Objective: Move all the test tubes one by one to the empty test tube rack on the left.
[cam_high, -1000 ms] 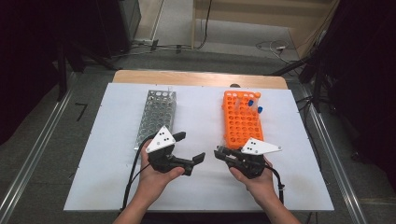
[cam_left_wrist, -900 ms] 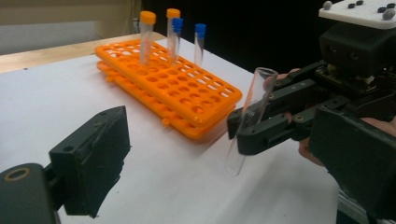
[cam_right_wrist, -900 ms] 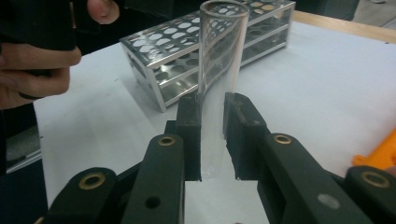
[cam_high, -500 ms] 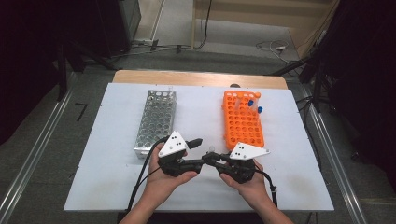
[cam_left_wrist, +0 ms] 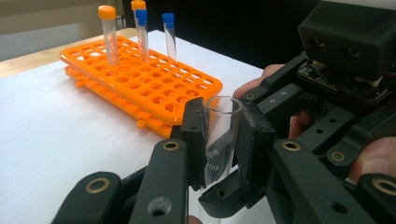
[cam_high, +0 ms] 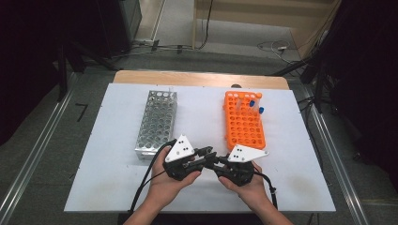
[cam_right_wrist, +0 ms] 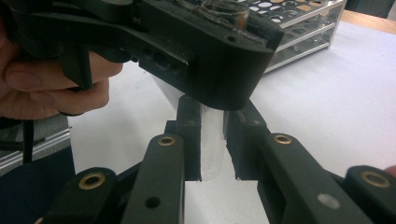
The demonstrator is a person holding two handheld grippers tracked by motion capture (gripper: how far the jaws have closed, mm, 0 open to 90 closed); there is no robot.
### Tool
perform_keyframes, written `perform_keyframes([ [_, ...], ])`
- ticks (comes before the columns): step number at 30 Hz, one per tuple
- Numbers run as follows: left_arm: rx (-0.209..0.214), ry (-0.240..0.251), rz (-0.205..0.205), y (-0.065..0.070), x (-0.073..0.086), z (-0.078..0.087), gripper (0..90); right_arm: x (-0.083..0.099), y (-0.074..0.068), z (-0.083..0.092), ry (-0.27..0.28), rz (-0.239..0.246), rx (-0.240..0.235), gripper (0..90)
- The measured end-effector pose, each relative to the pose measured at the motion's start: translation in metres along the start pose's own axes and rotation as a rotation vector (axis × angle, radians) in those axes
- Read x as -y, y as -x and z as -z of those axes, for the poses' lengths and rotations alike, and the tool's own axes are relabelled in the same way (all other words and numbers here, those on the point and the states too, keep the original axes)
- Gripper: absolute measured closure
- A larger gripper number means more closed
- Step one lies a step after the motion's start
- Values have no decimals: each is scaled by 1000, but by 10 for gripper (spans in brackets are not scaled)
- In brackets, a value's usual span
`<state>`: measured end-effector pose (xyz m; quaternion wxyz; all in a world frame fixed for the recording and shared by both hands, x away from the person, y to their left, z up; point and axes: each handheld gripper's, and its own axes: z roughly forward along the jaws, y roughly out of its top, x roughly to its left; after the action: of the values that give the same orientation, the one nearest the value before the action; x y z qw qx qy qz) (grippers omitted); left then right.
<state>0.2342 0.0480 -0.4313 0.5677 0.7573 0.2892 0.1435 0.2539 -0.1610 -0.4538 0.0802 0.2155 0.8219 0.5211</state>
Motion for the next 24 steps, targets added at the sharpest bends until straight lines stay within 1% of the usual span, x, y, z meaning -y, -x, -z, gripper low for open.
perform_keyframes([
  [4,3,7,4,-1,0,1,761,-1,0,1,6,1,-3,739],
  [6,14,18,18,-2,-1,2,762,-1,1,2,12,-3,-7,732],
  [7,14,20,20,-3,-2,2,762,-1,1,2,17,-3,-11,719],
  [9,2,22,21,-4,-2,2,763,-1,1,5,28,3,-9,662],
  [10,3,26,29,-5,-3,3,762,-1,1,6,34,8,-9,643],
  [11,3,26,29,-5,-3,3,762,-1,1,6,34,8,-9,643],
  [12,-7,30,36,-8,-3,4,762,-1,2,10,44,14,-12,578],
  [13,-12,32,38,-10,-4,5,762,-1,3,12,51,15,-4,539],
  [15,-16,37,43,-12,-4,6,763,-2,6,17,62,1,-5,457],
  [16,-23,37,42,-14,-5,7,763,-2,6,17,62,1,-5,457],
  [17,-29,40,45,-16,-6,8,763,-1,10,23,76,-12,0,382],
  [18,-42,49,55,-20,-7,11,763,-1,12,27,81,-18,2,339],
  [19,-42,49,55,-20,-7,11,763,-1,12,27,81,-18,2,339],
  [20,-49,51,55,-23,-7,13,763,0,15,34,83,-26,16,243],
  [21,-57,54,59,-25,-8,15,763,0,18,37,83,-28,20,199],
  [22,-64,60,61,-28,-9,16,763,0,18,37,83,-28,20,199],
  [23,-72,64,65,-30,-10,18,763,1,23,45,83,-44,27,115],
  [24,-78,68,67,-34,-10,20,763,1,25,49,84,-49,30,74],
])
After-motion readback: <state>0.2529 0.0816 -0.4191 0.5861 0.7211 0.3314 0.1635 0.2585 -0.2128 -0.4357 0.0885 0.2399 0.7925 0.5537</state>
